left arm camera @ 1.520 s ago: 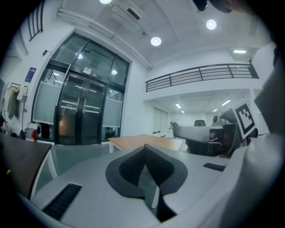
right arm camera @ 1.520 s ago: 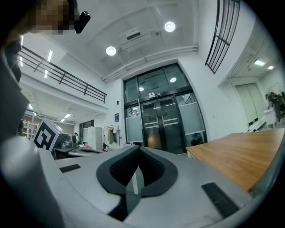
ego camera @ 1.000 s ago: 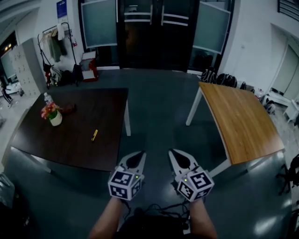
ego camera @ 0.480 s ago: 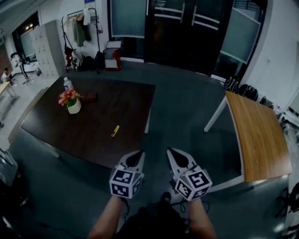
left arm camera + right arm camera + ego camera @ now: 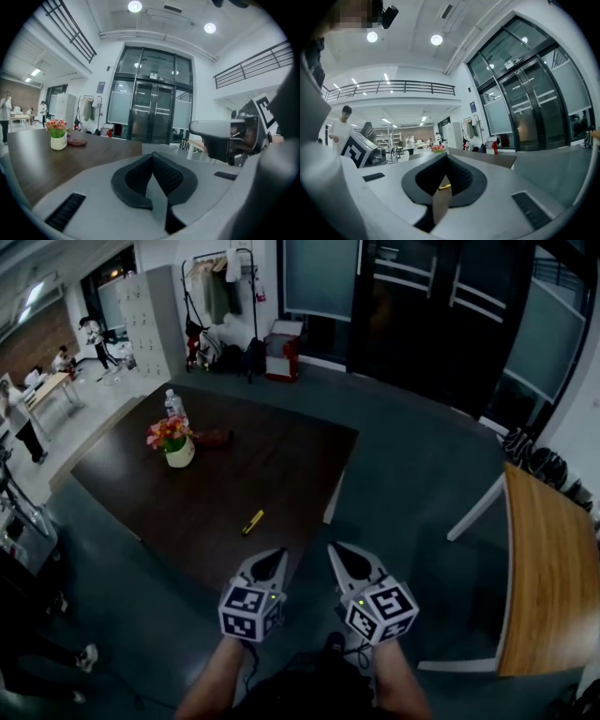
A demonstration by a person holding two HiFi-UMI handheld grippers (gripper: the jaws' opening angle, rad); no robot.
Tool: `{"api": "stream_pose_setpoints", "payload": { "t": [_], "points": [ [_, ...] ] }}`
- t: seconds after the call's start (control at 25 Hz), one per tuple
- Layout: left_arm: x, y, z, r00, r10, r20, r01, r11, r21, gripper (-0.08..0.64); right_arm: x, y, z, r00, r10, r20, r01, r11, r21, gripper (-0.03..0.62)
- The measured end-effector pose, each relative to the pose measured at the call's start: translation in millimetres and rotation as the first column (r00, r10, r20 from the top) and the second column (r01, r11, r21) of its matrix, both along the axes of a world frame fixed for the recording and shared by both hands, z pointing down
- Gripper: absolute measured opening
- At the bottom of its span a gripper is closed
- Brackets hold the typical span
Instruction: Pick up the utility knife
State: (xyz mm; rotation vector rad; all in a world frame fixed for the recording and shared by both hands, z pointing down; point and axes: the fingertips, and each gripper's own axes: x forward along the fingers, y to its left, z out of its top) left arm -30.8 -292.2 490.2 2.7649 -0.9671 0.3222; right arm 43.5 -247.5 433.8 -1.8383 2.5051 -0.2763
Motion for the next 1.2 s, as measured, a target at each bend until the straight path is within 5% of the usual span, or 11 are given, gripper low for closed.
{"api": "stream_pose_setpoints", "payload": {
  "t": [0.24, 0.64, 0.88, 1.2],
  "points": [
    [11.9, -35.7, 4.5, 0.987, -0.154, 0.039, 0.154, 0.988, -0.007, 0.006, 19.2, -48.2, 7.9, 0.989, -0.145, 0.029, 0.146, 0.989, -0.033, 0.011],
    [-14.5, -73.7, 10.4, 0.918, -0.378, 0.119, 0.381, 0.925, -0.003, 0.006, 10.2, -97.7, 9.2, 0.934, -0.352, 0.061, 0.355, 0.933, -0.048, 0.011],
    [-33.4, -101.6, 28.3, 0.898, -0.412, 0.158, 0.419, 0.908, -0.018, 0.006, -4.1, -122.4, 11.7, 0.912, -0.409, 0.028, 0.41, 0.909, -0.07, 0.011],
    [-50.0, -147.9, 80.5, 0.924, -0.343, 0.171, 0.36, 0.929, -0.083, 0.045, -17.7, -158.1, 23.9, 0.919, -0.391, -0.046, 0.384, 0.916, -0.118, 0.011]
  ]
}}
